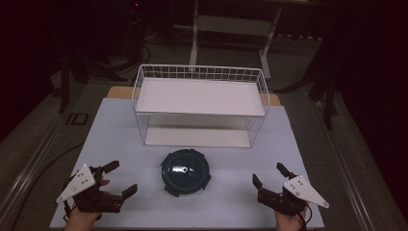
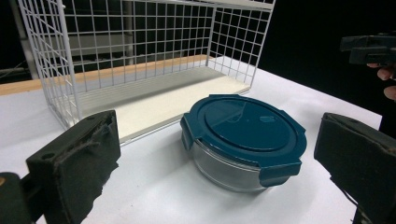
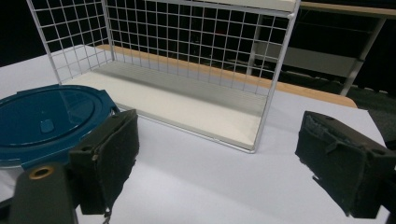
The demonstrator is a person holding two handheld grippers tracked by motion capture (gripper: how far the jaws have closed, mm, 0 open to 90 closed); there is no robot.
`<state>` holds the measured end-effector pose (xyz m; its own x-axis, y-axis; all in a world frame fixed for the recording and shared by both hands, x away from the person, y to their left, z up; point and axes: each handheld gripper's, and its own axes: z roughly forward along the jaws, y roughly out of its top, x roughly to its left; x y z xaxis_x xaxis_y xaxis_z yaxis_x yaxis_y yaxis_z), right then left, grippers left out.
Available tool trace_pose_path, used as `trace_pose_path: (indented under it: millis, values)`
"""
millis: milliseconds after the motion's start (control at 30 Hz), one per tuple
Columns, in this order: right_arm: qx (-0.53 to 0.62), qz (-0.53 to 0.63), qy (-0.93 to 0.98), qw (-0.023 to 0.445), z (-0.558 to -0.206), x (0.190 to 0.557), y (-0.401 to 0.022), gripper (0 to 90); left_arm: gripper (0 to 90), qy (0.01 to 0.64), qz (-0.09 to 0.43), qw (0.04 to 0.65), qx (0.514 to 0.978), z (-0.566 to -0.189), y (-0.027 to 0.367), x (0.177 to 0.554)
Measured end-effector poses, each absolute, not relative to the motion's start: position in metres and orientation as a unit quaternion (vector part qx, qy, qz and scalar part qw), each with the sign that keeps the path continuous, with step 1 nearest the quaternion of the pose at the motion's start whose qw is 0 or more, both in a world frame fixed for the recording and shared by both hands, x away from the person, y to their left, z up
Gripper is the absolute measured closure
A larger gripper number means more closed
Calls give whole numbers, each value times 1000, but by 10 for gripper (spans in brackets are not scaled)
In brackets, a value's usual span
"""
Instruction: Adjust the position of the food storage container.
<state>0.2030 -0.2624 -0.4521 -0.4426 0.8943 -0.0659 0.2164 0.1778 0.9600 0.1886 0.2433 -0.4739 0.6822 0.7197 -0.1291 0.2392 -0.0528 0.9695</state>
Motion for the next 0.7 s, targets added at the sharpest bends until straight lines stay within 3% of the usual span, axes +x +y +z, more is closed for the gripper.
trace_pose_path:
  millis: [500, 700]
  values:
    - [387, 503, 697, 335, -441, 196, -254, 128, 6, 341, 202, 600, 695, -473, 242, 188]
    - [362, 506, 718, 312, -433, 195, -242, 128, 6, 337, 206, 601, 695, -471, 242, 187]
